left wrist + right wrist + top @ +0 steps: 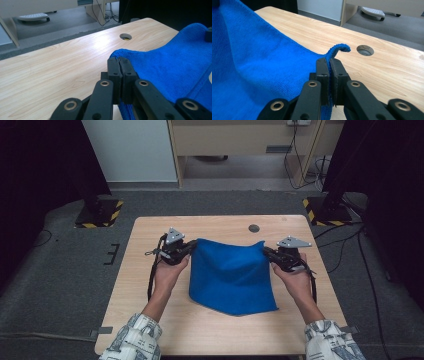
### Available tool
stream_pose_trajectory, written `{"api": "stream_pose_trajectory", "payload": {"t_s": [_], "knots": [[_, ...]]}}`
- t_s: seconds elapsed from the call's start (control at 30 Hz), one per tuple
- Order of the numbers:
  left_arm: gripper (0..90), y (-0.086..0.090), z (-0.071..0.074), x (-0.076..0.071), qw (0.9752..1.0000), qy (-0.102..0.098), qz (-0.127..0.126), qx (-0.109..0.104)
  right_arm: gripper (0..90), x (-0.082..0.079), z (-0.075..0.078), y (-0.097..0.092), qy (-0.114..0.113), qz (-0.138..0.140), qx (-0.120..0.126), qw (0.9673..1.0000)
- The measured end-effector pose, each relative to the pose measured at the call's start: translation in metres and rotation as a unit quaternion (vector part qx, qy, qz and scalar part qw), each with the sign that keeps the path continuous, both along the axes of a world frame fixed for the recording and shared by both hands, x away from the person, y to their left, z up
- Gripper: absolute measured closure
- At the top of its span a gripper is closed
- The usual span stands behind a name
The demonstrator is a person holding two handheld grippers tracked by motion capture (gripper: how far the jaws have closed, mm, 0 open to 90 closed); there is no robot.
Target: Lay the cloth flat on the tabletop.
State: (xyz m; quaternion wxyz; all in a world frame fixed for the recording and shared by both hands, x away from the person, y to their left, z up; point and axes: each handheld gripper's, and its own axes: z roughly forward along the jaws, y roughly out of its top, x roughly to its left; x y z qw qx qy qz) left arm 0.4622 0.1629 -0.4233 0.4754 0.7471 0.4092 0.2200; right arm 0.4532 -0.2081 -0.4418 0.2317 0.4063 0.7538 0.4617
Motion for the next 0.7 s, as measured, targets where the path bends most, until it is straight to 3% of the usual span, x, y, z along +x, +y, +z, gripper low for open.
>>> {"api": "stream_pose_trajectory", "payload": {"t_s": [0.2,0.7], "knots": [[88.2,-0.004,-0.014,0.012,0.9998,0.011,0.012,0.012,86.1,0.016,-0.013,0.002,0.009,-0.009,-0.002,0.9999],[88.2,-0.007,-0.041,0.042,0.9981,0.047,0.034,0.022,85.3,0.049,-0.042,-0.005,0.057,-0.051,-0.005,0.9971]]}}
